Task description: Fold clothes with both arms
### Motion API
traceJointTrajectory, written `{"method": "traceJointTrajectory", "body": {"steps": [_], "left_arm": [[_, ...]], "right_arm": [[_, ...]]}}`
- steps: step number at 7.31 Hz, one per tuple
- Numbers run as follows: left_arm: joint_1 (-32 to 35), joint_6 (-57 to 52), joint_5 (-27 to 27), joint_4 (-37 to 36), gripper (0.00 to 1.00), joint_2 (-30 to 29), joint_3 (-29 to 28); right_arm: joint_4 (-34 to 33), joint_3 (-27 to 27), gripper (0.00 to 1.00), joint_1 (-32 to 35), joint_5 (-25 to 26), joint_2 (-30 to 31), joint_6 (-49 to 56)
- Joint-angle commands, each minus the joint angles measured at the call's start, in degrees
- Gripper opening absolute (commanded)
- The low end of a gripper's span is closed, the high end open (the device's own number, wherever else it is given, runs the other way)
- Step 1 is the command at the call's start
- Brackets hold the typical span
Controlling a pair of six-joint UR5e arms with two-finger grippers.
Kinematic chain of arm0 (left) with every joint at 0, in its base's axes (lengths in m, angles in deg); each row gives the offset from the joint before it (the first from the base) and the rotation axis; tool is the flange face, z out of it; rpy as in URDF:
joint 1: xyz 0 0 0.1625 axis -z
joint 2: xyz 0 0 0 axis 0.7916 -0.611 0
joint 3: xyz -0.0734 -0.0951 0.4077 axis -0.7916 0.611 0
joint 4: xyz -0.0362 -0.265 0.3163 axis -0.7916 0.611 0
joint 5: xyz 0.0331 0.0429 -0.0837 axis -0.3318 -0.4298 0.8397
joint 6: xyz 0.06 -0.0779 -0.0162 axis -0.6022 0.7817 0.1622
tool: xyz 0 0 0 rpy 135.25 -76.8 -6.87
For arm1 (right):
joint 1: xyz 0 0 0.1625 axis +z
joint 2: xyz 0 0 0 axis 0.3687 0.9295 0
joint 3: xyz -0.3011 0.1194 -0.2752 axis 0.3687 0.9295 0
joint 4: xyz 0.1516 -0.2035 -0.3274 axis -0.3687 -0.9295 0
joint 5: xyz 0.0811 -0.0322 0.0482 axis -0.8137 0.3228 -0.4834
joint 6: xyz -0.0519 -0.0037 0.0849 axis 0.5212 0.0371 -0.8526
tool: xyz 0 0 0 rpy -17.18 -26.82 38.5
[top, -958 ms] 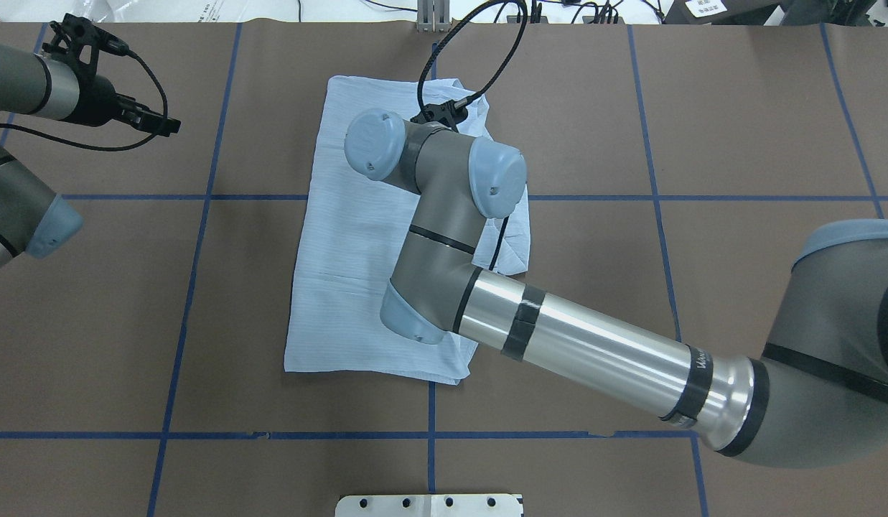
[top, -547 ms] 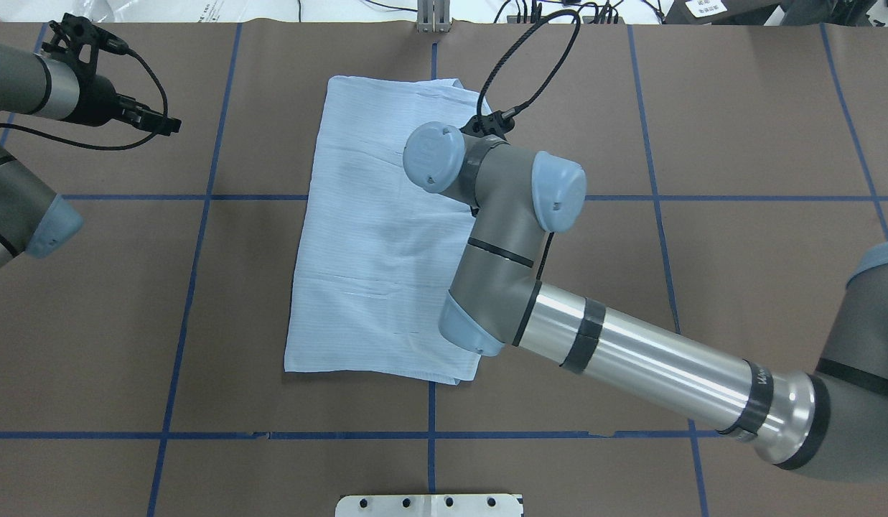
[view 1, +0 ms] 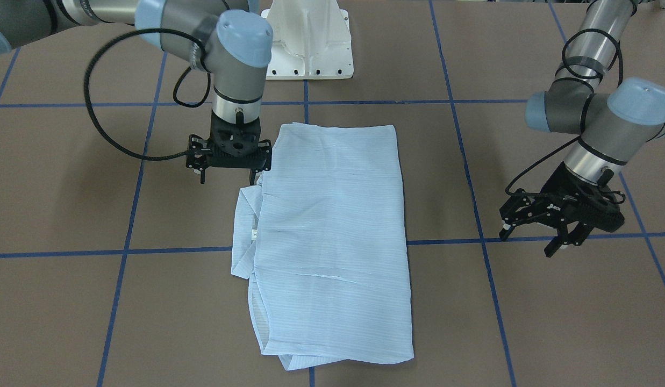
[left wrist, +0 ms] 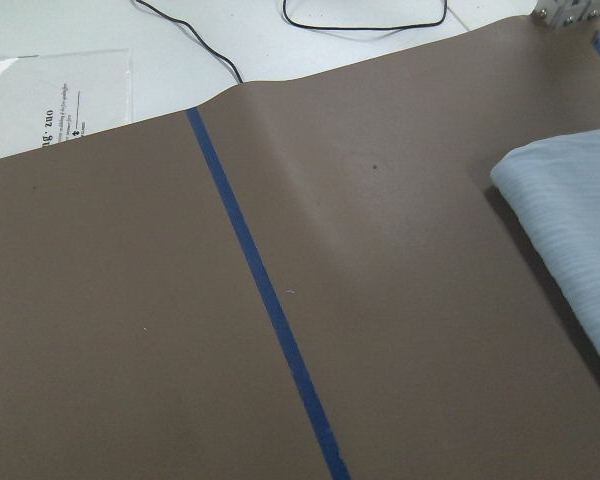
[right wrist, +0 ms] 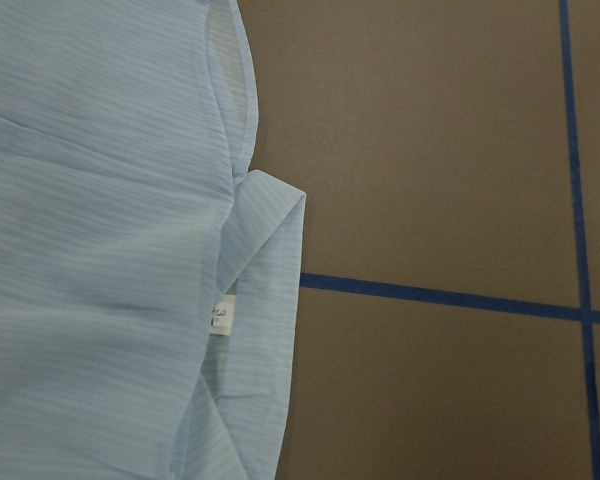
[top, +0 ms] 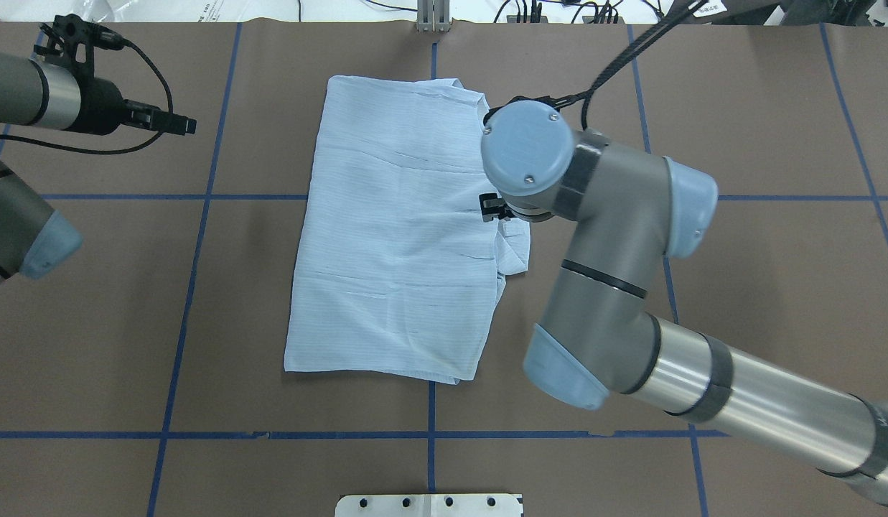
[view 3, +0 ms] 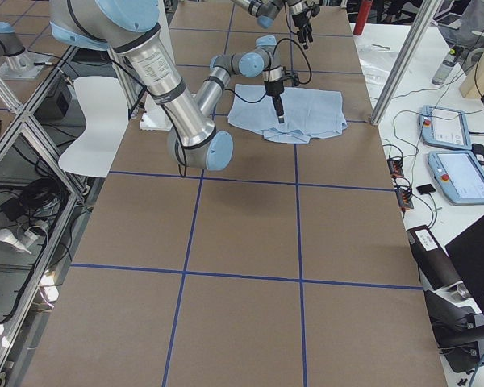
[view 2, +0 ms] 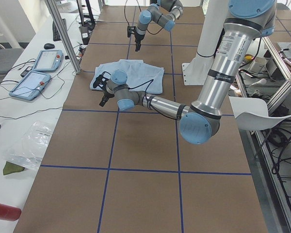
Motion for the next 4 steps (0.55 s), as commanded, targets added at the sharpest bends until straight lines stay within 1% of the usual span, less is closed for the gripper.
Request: {"method": "traceJointTrajectory", "body": {"steps": [1,2,3,4], "left_arm": [[-7.3,7.0,-0.4,-0.3,1.0,8.3,11.4],[-11.4,14.3,-0.8,-0.3,1.0,11.9,16.5],[-16.5,20.4,-4.4,-0.3,1.0,13.6,18.9],[-22.9,29.7,-10.7,-0.3,1.0,13.5,19.1]], "right_arm": [[9.1,-7.3,1.0,0.0,-3.8,6.6,-9.1],[13.0,-7.7,1.0,-0.3,-3.8,8.3,-14.5],[19.0,-7.7,1.0,-1.1,-3.7,11.3,-16.8],[23.5,-7.6,1.0,-1.5,-3.4,13.6,-16.9]]}}
